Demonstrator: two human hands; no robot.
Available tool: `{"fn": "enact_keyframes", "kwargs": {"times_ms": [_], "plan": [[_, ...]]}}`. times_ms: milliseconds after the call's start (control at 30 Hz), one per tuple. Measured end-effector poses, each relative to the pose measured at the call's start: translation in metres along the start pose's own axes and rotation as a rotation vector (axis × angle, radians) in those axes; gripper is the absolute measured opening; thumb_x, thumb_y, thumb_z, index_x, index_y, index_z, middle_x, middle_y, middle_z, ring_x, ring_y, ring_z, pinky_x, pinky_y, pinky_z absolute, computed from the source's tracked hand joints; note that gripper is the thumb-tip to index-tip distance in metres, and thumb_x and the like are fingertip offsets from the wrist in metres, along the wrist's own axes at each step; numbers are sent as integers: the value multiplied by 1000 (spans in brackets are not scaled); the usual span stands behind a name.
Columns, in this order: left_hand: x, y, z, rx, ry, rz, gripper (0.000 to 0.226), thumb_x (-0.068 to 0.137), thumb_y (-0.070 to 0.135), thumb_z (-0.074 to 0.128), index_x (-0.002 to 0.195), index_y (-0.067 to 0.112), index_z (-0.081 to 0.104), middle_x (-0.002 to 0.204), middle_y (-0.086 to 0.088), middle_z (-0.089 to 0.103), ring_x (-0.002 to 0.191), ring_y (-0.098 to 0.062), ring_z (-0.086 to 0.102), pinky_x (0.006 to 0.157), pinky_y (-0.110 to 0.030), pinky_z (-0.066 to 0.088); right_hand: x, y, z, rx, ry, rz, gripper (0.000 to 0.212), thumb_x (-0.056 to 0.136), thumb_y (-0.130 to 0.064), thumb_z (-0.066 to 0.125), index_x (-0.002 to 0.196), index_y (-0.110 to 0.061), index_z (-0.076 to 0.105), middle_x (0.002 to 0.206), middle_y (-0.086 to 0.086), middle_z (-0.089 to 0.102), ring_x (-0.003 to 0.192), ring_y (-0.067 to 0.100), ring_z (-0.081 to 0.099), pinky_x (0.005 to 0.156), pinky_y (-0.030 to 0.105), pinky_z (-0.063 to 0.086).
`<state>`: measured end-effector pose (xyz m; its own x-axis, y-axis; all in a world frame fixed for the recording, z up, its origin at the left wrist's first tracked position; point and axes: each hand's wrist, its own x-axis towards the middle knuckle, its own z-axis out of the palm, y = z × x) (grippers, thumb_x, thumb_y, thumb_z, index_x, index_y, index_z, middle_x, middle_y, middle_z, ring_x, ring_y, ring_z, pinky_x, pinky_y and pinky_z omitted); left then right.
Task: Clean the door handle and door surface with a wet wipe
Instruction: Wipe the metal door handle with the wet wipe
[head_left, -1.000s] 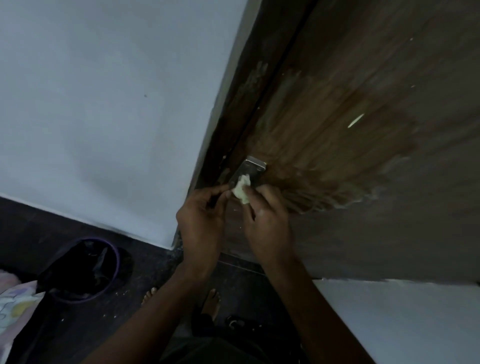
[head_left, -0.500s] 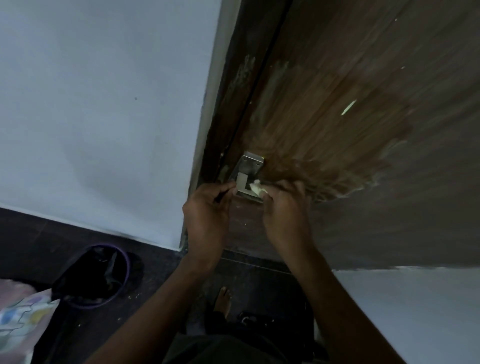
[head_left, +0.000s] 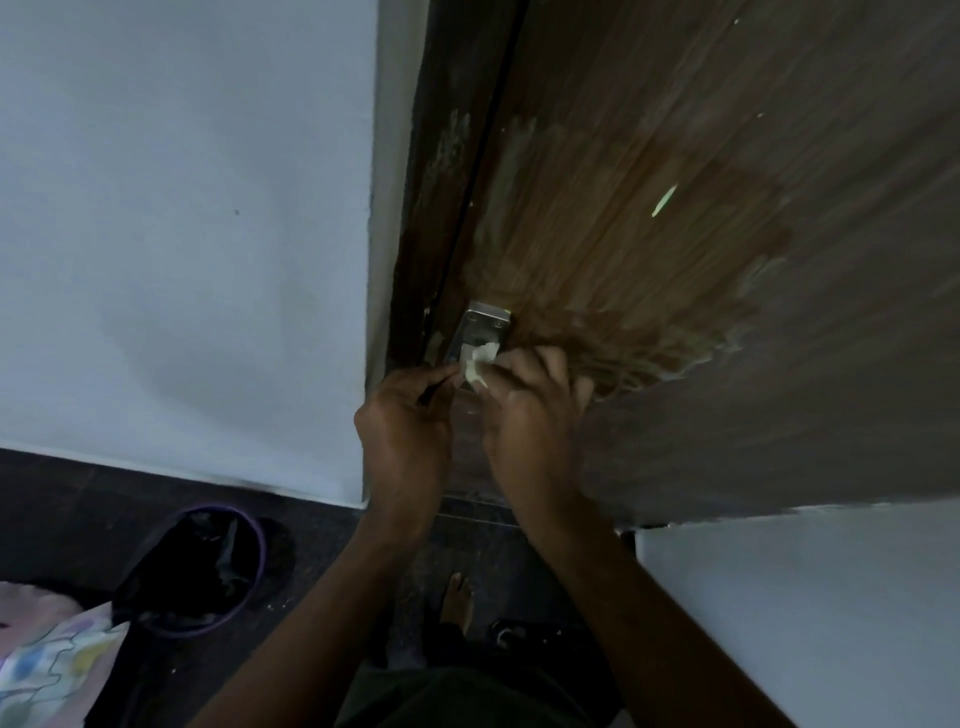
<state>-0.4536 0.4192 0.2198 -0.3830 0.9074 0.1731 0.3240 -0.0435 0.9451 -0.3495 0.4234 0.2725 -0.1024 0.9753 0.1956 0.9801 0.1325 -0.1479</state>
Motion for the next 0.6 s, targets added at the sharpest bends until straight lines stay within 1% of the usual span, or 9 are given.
{"fn": "enact_keyframes", "kwargs": {"times_ms": [100, 167, 200, 233, 333, 400, 467, 533, 600], "plan": [[0, 0, -1, -35, -3, -29, 18, 86, 17, 76, 103, 22, 79, 94, 17, 73, 92, 9, 66, 82, -1, 43, -22, 31, -2, -84, 86, 20, 50, 71, -9, 79, 117, -27, 70, 115, -9, 65, 111, 20, 44, 79, 32, 19], [0, 1, -2, -25, -11, -15, 18, 86, 18, 75, 103, 23, 79, 92, 23, 68, 92, 12, 64, 82, 1, 42, -32, 48, -2, -86, 142, 84, 54, 68, -7, 83, 116, -25, 71, 115, -8, 66, 108, 21, 43, 79, 29, 14], [0, 1, -2, -21, -14, -13, 18, 86, 17, 76, 103, 22, 79, 92, 24, 68, 92, 13, 64, 82, 1, 42, -32, 49, 0, -72, 168, 101, 52, 68, -7, 84, 116, -25, 72, 114, -7, 66, 108, 22, 44, 80, 28, 15], [1, 1, -2, -21, -15, -16, 18, 86, 16, 76, 103, 22, 79, 92, 22, 69, 92, 12, 64, 82, 1, 42, -30, 45, 3, -52, 186, 91, 50, 71, -7, 83, 116, -25, 72, 114, -7, 67, 107, 23, 47, 81, 29, 19], [2, 2, -2, -7, -18, -17, 18, 85, 13, 76, 102, 21, 79, 93, 14, 73, 90, 4, 67, 83, -2, 44, -19, 16, 17, 15, 214, -52, 42, 77, -5, 77, 117, -19, 72, 114, -3, 69, 103, 28, 59, 80, 38, 42], [3, 3, -2, 3, -38, -14, 18, 86, 13, 76, 102, 20, 79, 94, 12, 73, 89, 4, 66, 83, -3, 45, -19, 10, 20, 29, 205, -63, 43, 78, -5, 75, 119, -17, 70, 116, -2, 67, 104, 27, 59, 80, 41, 44], [4, 3, -4, 15, -50, -8, 18, 86, 12, 76, 103, 19, 79, 94, 15, 71, 87, 11, 64, 83, 0, 43, -26, 24, 20, 38, 231, 21, 49, 76, -2, 74, 123, -17, 68, 117, -2, 66, 105, 27, 56, 82, 39, 44], [5, 0, -5, 27, -65, 13, 18, 86, 11, 76, 103, 19, 79, 92, 22, 67, 88, 18, 62, 82, 2, 40, -38, 44, 20, 105, 308, 127, 47, 78, 2, 73, 123, -11, 68, 115, 2, 66, 104, 24, 53, 86, 31, 44], [6, -3, -5, 39, -69, 13, 19, 87, 12, 76, 103, 22, 79, 90, 28, 64, 88, 21, 60, 81, 4, 38, -45, 55, 19, 245, 352, 225, 36, 88, -2, 67, 123, -6, 67, 113, 5, 66, 104, 16, 52, 92, 12, 38]]}}
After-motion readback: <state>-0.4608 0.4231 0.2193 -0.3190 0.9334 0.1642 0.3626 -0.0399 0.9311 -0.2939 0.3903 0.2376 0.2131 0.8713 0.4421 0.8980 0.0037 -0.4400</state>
